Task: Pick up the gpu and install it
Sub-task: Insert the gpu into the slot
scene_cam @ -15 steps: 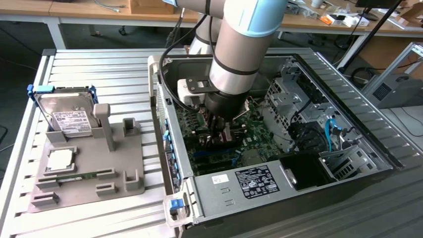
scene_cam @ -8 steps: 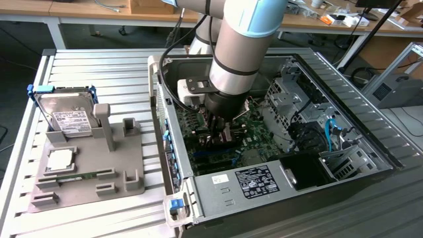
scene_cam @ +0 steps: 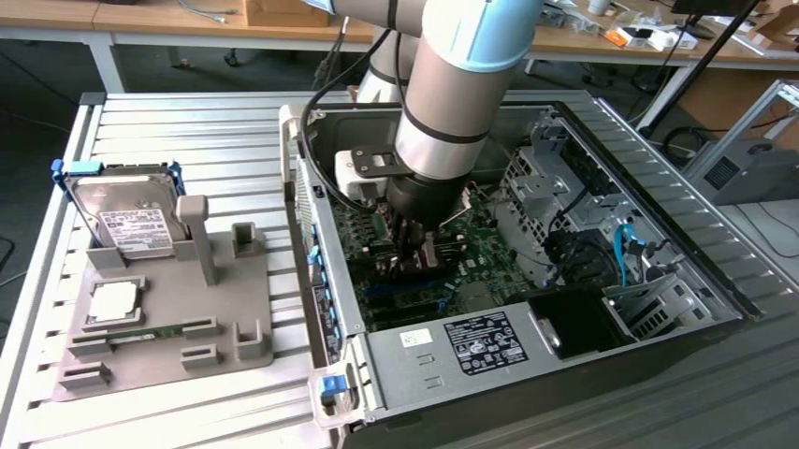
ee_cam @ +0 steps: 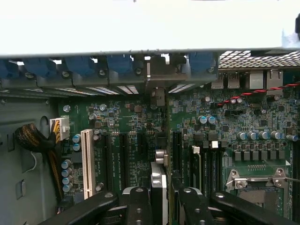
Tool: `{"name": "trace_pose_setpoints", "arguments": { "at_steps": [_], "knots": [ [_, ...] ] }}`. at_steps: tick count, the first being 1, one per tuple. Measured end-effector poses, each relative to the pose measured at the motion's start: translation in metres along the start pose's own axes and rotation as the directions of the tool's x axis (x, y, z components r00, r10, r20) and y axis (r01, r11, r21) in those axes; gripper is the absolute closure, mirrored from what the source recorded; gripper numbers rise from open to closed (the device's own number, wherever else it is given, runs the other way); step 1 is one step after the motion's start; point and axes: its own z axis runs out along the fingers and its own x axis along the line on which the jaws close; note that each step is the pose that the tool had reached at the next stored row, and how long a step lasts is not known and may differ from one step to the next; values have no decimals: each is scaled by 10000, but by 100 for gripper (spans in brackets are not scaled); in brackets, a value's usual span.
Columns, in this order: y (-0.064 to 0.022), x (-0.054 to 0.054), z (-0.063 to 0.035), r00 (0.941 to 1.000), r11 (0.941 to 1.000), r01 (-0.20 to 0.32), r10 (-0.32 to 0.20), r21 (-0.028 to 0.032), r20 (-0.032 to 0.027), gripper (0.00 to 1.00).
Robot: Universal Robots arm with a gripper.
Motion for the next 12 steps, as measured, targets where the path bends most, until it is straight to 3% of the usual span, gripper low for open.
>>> {"name": "trace_pose_setpoints", "arguments": {
  "at_steps": [12],
  "knots": [
    [0, 0, 6, 10000, 10000, 0, 0, 0, 0, 73]
  ]
}}
